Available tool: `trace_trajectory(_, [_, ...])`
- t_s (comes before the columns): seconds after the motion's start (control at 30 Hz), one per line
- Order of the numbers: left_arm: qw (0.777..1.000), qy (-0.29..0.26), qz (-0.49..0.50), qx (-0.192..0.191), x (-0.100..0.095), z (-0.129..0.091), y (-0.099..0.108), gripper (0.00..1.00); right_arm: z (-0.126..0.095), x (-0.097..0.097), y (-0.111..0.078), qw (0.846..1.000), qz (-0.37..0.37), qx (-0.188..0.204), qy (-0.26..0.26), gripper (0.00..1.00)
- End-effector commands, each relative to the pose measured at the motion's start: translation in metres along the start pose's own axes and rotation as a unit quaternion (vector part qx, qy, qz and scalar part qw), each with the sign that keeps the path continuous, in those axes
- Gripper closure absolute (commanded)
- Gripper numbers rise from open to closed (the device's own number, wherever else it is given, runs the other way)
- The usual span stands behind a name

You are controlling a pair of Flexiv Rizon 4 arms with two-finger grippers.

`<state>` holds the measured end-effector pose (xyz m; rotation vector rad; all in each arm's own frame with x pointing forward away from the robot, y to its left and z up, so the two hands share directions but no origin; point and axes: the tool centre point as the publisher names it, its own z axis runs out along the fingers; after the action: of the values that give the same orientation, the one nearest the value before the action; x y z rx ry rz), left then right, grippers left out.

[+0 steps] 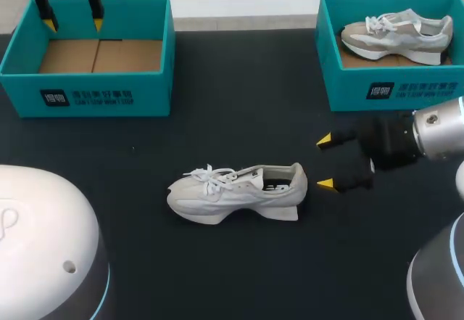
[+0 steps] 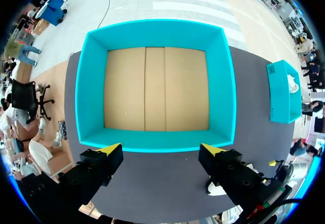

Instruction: Take the shoe out of the shoebox, open the shoe tongue, remove and reinsert the insole, then place the shoe into the shoebox

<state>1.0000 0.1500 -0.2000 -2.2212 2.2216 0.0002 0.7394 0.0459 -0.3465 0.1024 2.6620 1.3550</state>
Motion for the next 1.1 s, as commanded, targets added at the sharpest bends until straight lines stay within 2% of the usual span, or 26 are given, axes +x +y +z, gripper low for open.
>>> trace_trajectory(0.03, [1.0, 0.0, 0.0, 0.0, 0.0, 0.0, 0.0, 0.0, 0.003, 0.005, -0.002, 1.0, 0.002, 0.002, -0.006, 0.0])
trace_trajectory(0.2, [1.0, 0.0, 0.0, 0.0, 0.0, 0.0, 0.0, 0.0, 0.008, 0.005, -0.007, 1.0, 0.005, -0.004, -0.013, 0.0])
trace_trajectory(0.37, [1.0, 0.0, 0.0, 0.0, 0.0, 0.0, 0.0, 0.0, 0.013, 0.016, -0.017, 1.0, 0.006, -0.003, -0.013, 0.0])
trace_trajectory(0.6, [1.0, 0.0, 0.0, 0.0, 0.0, 0.0, 0.0, 0.0, 0.025, 0.031, -0.021, 1.0, 0.018, 0.003, -0.01, 0.0])
trace_trajectory(0.8, [1.0, 0.0, 0.0, 0.0, 0.0, 0.0, 0.0, 0.0, 0.04, 0.041, -0.019, 0.999, 0.037, 0.0, -0.009, 0.0])
trace_trajectory(1.1, [1.0, 0.0, 0.0, 0.0, 0.0, 0.0, 0.0, 0.0, 0.056, 0.041, -0.013, 0.998, 0.059, -0.006, -0.02, 0.0])
